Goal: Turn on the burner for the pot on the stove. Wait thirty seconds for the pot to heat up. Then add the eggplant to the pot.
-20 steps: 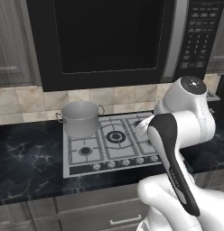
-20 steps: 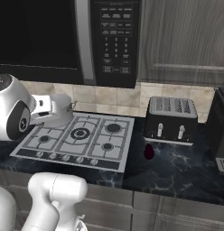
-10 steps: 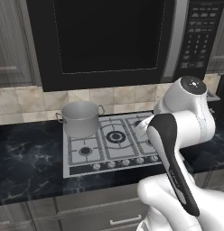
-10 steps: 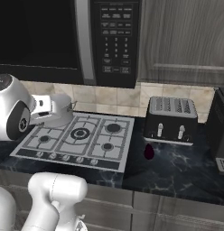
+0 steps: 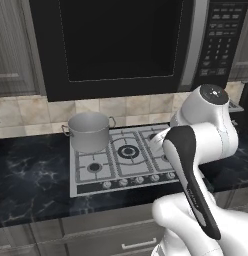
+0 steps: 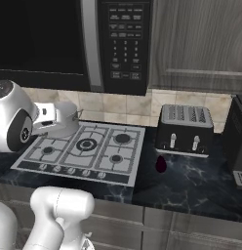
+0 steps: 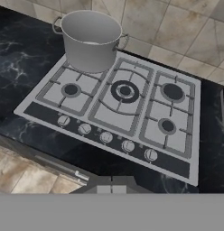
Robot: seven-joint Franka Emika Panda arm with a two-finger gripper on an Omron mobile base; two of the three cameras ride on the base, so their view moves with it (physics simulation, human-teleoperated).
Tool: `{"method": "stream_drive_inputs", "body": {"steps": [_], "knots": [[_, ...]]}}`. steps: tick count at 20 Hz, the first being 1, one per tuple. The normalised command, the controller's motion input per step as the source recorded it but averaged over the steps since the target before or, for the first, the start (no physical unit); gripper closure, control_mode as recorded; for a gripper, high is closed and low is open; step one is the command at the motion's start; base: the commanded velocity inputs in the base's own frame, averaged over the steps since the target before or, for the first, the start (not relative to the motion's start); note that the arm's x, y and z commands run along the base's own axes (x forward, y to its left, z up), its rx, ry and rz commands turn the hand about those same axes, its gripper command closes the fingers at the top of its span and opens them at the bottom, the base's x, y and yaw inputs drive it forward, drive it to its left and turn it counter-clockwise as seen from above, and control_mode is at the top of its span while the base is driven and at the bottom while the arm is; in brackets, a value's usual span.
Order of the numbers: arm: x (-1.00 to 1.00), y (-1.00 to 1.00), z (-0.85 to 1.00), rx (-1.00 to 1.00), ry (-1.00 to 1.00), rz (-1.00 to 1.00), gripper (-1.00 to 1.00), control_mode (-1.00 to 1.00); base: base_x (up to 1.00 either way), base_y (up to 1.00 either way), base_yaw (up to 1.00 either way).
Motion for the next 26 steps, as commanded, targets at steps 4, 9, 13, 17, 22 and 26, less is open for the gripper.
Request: {"method": "stream_drive_inputs", "body": {"steps": [4, 9, 13, 17, 22, 26], "knots": [[0.0, -0.01, 0.0, 0.0, 0.0, 0.0, 1.0, -1.0, 0.0, 0.0, 0.0], [0.0, 0.0, 0.0, 0.0, 0.0, 0.0, 1.0, -1.0, 0.0, 0.0, 0.0], [0.0, 0.0, 0.0, 0.0, 0.0, 0.0, 1.0, -1.0, 0.0, 0.0, 0.0], [0.0, 0.0, 0.0, 0.0, 0.0, 0.0, 1.0, -1.0, 0.0, 0.0, 0.0], [0.0, 0.0, 0.0, 0.0, 0.0, 0.0, 1.0, -1.0, 0.0, 0.0, 0.0], [0.0, 0.0, 0.0, 0.0, 0.0, 0.0, 1.0, -1.0, 0.0, 0.0, 0.0]]}}
